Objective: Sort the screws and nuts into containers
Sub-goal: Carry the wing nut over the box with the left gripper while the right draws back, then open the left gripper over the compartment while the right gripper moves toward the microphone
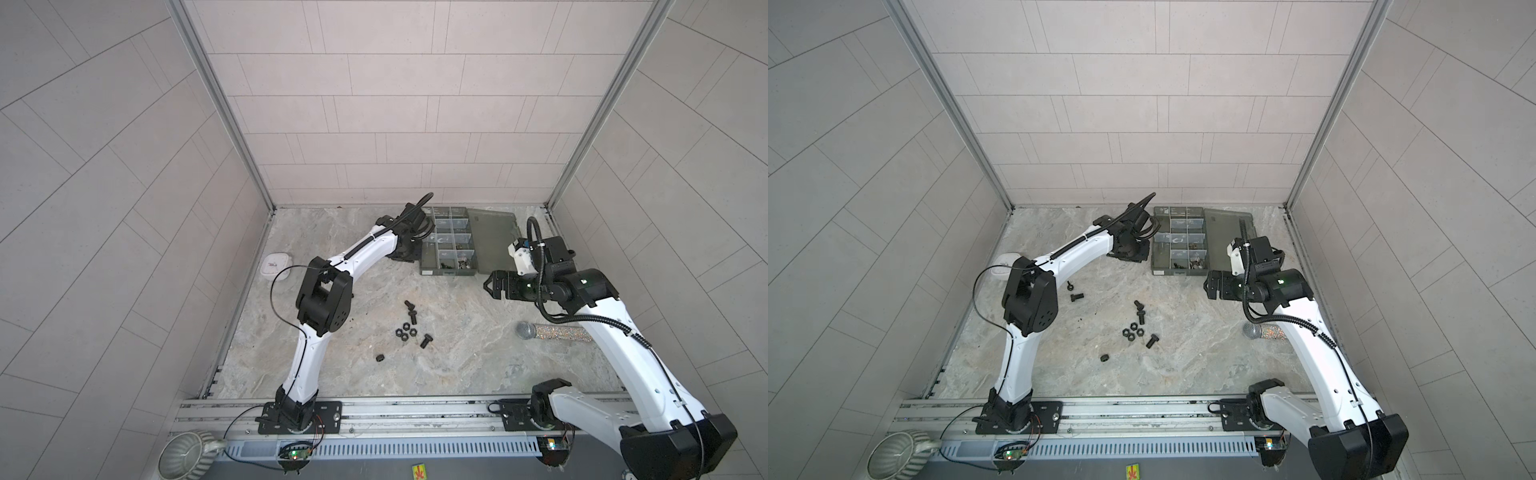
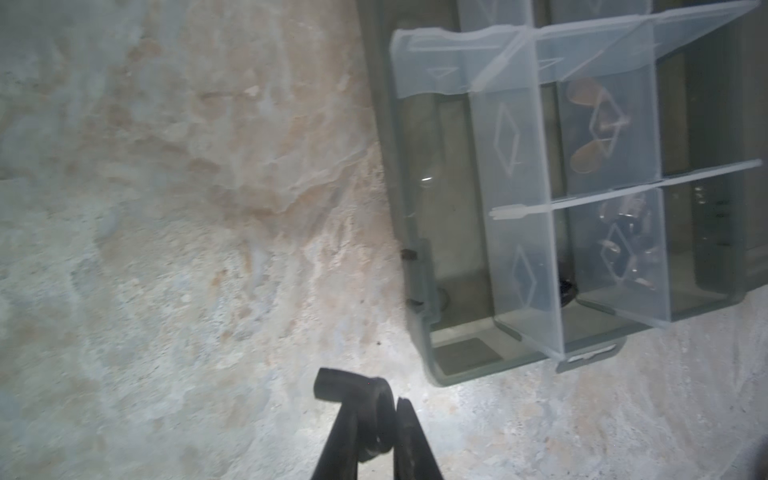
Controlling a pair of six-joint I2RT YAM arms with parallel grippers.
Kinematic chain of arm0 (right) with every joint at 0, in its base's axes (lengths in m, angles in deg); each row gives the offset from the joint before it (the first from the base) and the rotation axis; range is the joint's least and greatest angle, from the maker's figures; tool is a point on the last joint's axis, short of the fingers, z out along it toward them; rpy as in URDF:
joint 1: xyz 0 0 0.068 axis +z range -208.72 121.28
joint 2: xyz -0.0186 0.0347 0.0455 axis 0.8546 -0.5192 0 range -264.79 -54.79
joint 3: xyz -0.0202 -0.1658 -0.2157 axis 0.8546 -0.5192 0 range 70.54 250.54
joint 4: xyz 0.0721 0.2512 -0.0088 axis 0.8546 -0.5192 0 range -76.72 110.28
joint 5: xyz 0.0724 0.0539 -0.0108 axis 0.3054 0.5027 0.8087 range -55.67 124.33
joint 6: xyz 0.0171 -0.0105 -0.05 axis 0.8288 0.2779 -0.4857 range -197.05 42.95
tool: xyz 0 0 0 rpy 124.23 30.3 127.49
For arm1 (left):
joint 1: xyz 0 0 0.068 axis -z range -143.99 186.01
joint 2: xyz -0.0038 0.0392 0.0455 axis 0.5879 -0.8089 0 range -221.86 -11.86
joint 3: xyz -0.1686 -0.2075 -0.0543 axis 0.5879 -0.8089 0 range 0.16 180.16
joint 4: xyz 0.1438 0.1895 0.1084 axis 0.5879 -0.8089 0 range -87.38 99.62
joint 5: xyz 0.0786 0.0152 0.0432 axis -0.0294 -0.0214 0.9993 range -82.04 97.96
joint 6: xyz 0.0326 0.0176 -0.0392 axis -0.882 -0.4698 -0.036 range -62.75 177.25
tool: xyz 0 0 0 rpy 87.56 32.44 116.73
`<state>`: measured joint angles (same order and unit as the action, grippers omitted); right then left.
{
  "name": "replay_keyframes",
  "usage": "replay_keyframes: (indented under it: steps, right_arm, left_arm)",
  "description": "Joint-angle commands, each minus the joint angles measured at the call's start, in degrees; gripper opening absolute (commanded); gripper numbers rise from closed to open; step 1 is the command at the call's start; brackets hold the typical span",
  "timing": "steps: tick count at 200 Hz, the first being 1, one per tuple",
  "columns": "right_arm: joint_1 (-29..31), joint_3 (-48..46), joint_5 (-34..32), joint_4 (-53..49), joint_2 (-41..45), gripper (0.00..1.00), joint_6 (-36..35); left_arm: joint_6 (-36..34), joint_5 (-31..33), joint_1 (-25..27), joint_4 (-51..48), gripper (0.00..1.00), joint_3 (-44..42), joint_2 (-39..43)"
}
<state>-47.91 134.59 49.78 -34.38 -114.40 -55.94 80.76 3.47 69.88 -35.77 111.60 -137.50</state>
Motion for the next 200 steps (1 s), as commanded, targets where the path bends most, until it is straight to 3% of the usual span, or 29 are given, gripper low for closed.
replay_keyframes:
  steps: [1, 70, 160, 172, 187, 200]
  right_arm:
    - [-0.33, -0.08, -1.71, -3.03, 2.33, 0.99, 0.87]
    - [-0.86, 0.38, -7.41, -10.47, 8.20, 0.99, -0.26]
    - [-1.32, 0.54, -10.56, -13.11, 10.40, 0.99, -0.43]
    - [-1.34, 0.66, -10.71, -13.20, 10.40, 0.99, -0.45]
    - [-1.47, 0.80, -10.85, -13.29, 10.52, 0.99, -0.48]
    - [-1.46, 0.90, -11.07, -13.45, 10.50, 0.99, -0.42]
  left_arm:
    - [-0.08, -1.65, 1.61, -1.31, 0.10, 4.97, -2.89]
    - [1.63, -5.49, 5.65, -0.37, 0.11, 16.52, -11.07]
    - [4.97, -9.50, 6.52, 3.34, 0.14, 18.35, -14.40]
    - [5.01, -9.60, 6.56, 3.80, 0.20, 18.45, -14.70]
    - [5.07, -9.56, 6.50, 4.32, 0.39, 18.64, -14.72]
    - [5.07, -9.86, 6.55, 5.01, 0.47, 18.73, -14.50]
